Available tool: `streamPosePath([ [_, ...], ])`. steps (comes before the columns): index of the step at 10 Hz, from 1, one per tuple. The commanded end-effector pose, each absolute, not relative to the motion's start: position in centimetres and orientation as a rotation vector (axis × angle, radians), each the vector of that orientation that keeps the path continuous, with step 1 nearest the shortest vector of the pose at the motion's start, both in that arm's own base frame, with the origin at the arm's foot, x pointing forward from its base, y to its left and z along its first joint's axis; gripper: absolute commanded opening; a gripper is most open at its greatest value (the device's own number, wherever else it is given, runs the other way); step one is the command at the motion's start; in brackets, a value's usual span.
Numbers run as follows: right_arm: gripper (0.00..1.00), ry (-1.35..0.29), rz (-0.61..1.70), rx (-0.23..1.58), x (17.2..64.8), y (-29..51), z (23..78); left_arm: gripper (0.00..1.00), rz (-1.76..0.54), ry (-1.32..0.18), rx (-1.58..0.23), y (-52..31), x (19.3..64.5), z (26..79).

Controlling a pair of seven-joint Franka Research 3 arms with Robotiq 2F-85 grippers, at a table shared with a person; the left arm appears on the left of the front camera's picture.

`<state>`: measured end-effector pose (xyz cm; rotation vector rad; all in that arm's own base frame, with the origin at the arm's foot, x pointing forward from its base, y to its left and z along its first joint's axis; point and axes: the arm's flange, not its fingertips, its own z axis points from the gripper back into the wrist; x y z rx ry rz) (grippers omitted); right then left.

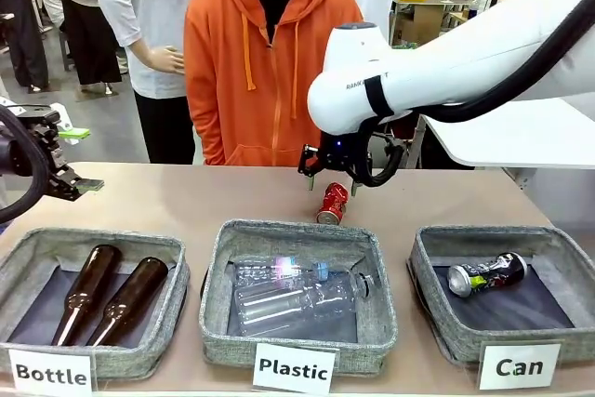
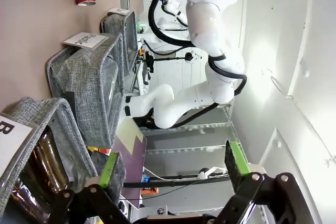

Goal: Sort the can waste into the basket.
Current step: Pick up the can waste from the table and place it in the right Fabric basket.

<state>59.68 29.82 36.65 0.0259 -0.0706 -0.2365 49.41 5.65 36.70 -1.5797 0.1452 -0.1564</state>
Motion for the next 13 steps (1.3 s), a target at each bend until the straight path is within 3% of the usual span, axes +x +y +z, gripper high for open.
streamPosePath([
  [1, 1.0, -0.109, -0.278, 0.021, 60.3, 30.3, 35.0, 1.0, -0.17, 0.122, -1.604, 5.7, 49.3, 37.1],
  [7, 1.0, -0.036, -0.296, 0.039, 61.8, 29.2, 31.5, 1.0, -0.17, 0.122, -1.604, 5.7, 49.3, 37.1],
  [8, 0.46, -0.028, -0.302, 0.038, 61.9, 29.1, 31.4, 1.0, -0.17, 0.122, -1.604, 5.7, 49.3, 37.1],
  [9, 0.6, -0.01, -0.312, 0.037, 61.9, 28.9, 31.4, 1.0, -0.17, 0.122, -1.604, 5.7, 49.3, 37.1],
  [10, 0.11, -0.003, -0.31, 0.033, 61.9, 28.9, 31.2, 1.0, -0.17, 0.122, -1.604, 5.7, 49.3, 37.1],
  [11, 0.2, 0.003, -0.309, 0.031, 61.9, 28.8, 31.3, 1.0, -0.17, 0.122, -1.604, 5.7, 49.3, 37.1],
  [12, 0.0, 0.003, -0.309, 0.031, 61.9, 28.7, 31.3, 1.0, -0.17, 0.122, -1.604, 5.7, 49.3, 37.1],
  [13, 0.38, 0.005, -0.313, 0.029, 61.9, 28.7, 31.3, 1.0, -0.17, 0.122, -1.604, 5.7, 49.3, 37.1],
])
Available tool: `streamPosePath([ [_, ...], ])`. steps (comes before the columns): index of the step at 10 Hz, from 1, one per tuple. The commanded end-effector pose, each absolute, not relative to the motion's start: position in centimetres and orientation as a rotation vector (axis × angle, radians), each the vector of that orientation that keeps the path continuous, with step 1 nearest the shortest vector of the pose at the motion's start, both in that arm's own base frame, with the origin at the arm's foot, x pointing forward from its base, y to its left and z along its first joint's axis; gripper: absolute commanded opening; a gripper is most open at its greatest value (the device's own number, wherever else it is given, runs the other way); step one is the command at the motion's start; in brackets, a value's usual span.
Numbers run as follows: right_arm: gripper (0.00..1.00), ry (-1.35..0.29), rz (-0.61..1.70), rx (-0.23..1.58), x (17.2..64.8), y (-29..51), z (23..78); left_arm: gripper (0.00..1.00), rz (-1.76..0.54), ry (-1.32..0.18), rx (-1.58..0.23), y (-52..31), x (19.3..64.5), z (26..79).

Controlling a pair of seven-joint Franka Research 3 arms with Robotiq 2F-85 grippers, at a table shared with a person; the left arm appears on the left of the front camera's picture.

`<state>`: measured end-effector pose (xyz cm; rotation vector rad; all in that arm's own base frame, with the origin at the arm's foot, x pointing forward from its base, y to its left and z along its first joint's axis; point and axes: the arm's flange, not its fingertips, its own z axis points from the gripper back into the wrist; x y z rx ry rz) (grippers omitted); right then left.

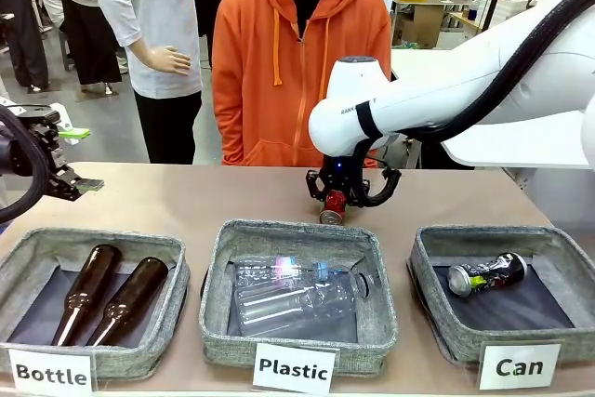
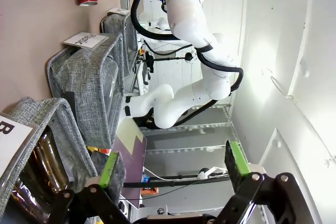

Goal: Sort the can waste into the basket.
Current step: Pick up the can waste from the table and place it in the right Fabric basket.

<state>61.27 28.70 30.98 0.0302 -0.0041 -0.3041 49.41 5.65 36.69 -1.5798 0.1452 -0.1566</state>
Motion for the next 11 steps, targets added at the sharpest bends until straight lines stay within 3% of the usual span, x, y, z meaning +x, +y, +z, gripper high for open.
streamPosePath([
  [1, 0.0, 0.009, -0.314, 0.028, 61.9, 28.7, 31.3, 1.0, -0.17, 0.122, -1.604, 5.7, 49.3, 37.1],
  [6, 0.0, 0.027, -0.281, 0.053, 61.5, 27.8, 32.4, 1.0, -0.17, 0.122, -1.604, 5.7, 49.3, 37.1],
  [8, 0.0, -0.021, -0.207, 0.134, 59.7, 25.4, 36.6, 1.0, -0.17, 0.122, -1.604, 5.7, 49.3, 37.1],
  [11, 0.0, -0.039, 0.084, 0.214, 54.5, 20.9, 43.1, 1.0, -0.17, 0.122, -1.604, 5.7, 49.3, 37.1],
])
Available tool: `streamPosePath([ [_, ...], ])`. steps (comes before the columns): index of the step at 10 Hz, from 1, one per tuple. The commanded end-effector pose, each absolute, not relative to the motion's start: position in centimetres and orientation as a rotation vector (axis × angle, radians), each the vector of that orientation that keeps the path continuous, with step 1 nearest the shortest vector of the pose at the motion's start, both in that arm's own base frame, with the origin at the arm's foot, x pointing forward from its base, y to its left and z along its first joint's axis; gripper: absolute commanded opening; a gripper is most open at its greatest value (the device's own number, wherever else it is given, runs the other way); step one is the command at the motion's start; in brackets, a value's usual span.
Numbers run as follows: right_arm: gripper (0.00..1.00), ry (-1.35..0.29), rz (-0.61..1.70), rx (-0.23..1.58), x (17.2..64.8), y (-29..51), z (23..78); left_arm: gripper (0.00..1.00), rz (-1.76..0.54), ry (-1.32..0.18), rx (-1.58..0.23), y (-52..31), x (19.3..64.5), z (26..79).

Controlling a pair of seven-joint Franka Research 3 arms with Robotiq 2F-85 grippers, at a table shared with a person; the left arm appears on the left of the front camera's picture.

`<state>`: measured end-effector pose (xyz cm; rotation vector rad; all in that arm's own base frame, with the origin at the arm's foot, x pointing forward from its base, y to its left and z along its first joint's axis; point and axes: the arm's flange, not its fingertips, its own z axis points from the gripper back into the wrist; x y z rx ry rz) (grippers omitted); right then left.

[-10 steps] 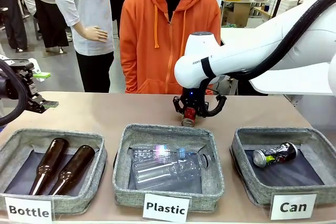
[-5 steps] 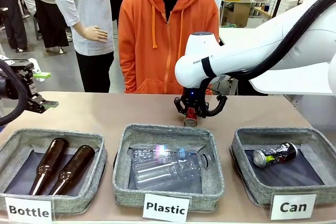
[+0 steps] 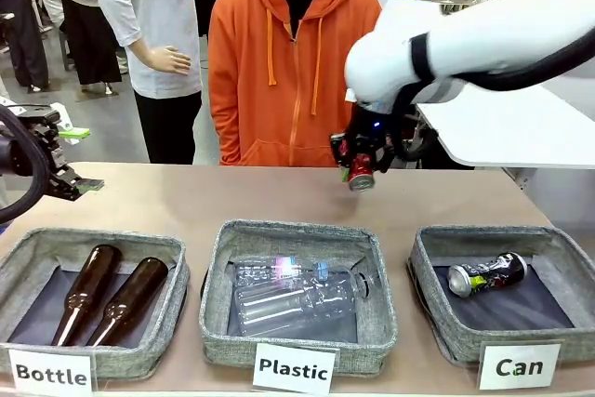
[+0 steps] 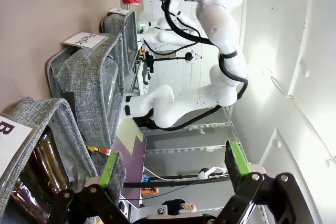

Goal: Sort the can waste into the basket.
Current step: Pick up the can waste from the table and place it in the right Fabric basket.

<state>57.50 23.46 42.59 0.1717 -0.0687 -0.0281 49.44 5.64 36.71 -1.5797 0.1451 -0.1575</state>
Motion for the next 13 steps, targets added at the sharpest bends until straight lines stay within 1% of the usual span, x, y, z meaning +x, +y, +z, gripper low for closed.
streamPosePath([
  [1, 0.0, -0.02, 0.228, 0.241, 52.2, 19.2, 44.8, 1.0, -0.17, 0.122, -1.604, 5.7, 49.3, 37.1],
  [3, 0.0, 0.087, 0.572, 0.322, 48.4, 16.8, 46.3, 1.0, -0.17, 0.122, -1.604, 5.7, 49.3, 37.1],
  [4, 0.0, 0.22, 0.895, 0.325, 45.7, 14.8, 46.4, 1.0, -0.17, 0.122, -1.604, 5.7, 49.3, 37.1],
  [6, 0.0, 0.242, 1.231, 0.115, 42.2, 11.5, 45.0, 1.0, -0.17, 0.122, -1.604, 5.7, 49.3, 37.1],
  [7, 0.0, 0.189, 1.303, 0.073, 40.7, 9.7, 44.4, 1.0, -0.17, 0.122, -1.604, 5.7, 49.3, 37.1],
  [10, 0.0, 0.06, 1.317, -0.094, 35.7, 4.9, 41.9, 1.0, -0.17, 0.122, -1.604, 5.7, 49.3, 37.1],
  [12, 0.0, 0.013, 1.348, -0.114, 34.2, 3.6, 40.8, 1.0, -0.17, 0.122, -1.604, 5.7, 49.3, 37.1],
  [13, 0.0, 0.002, 1.343, -0.101, 34.4, 3.2, 40.7, 1.0, -0.17, 0.122, -1.604, 5.7, 49.3, 37.1],
])
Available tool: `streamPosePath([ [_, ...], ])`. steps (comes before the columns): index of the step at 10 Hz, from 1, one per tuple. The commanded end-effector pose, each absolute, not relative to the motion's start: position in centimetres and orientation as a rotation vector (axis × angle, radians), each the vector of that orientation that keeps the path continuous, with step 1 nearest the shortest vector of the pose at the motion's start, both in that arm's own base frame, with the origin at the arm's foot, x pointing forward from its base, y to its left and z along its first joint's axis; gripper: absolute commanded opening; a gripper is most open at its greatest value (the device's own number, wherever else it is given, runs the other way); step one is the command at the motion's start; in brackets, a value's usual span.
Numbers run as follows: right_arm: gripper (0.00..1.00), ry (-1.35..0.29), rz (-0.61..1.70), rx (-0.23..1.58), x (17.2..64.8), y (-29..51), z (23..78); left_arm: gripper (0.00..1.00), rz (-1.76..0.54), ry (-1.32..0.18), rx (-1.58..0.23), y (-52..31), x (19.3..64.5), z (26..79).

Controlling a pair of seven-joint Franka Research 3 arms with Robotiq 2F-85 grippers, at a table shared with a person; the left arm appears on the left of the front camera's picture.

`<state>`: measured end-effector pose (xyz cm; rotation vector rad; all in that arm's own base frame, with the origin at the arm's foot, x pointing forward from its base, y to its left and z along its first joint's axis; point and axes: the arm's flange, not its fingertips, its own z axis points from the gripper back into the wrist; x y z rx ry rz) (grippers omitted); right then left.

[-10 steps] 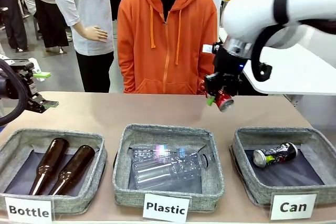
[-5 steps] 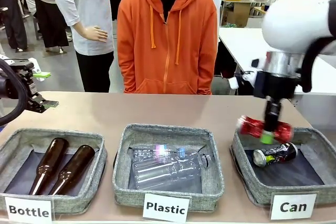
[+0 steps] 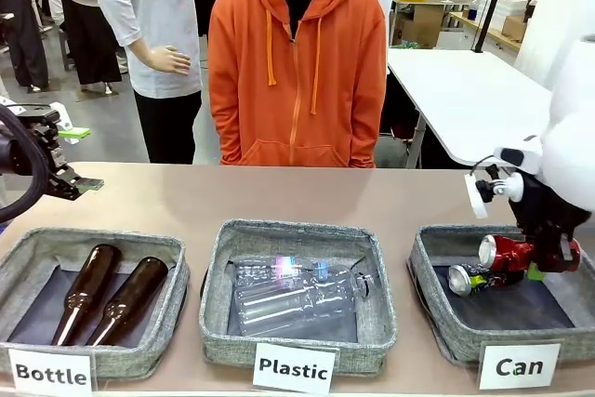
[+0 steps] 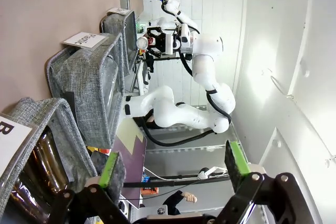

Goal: Sort the can waste into the basket.
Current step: Pick up the can waste from the table and place it in the right Fabric basket.

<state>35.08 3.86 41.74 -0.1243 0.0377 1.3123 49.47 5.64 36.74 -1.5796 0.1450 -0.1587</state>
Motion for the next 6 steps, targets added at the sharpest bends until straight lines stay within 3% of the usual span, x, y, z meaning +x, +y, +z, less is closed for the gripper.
streamPosePath([
  [1, 0.0, -0.003, 1.335, -0.098, 34.59, 3.03, 40.74, 1.0, -0.17, 0.122, -1.604, 5.68, 49.33, 37.1],
  [3, 0.0, -0.003, 1.326, -0.092, 35.22, 2.81, 40.8, 1.0, -0.17, 0.122, -1.604, 5.68, 49.33, 37.1],
  [4, 0.46, 0.002, 1.332, -0.095, 35.32, 2.79, 40.73, 1.0, -0.17, 0.122, -1.604, 5.68, 49.33, 37.1],
  [5, 0.85, 0.011, 1.34, -0.111, 35.44, 2.58, 40.75, 1.0, -0.17, 0.122, -1.604, 5.68, 49.33, 37.1],
  [6, 1.0, 0.015, 1.33, -0.106, 35.47, 2.74, 40.71, 1.0, -0.17, 0.122, -1.604, 5.68, 49.33, 37.1],
])
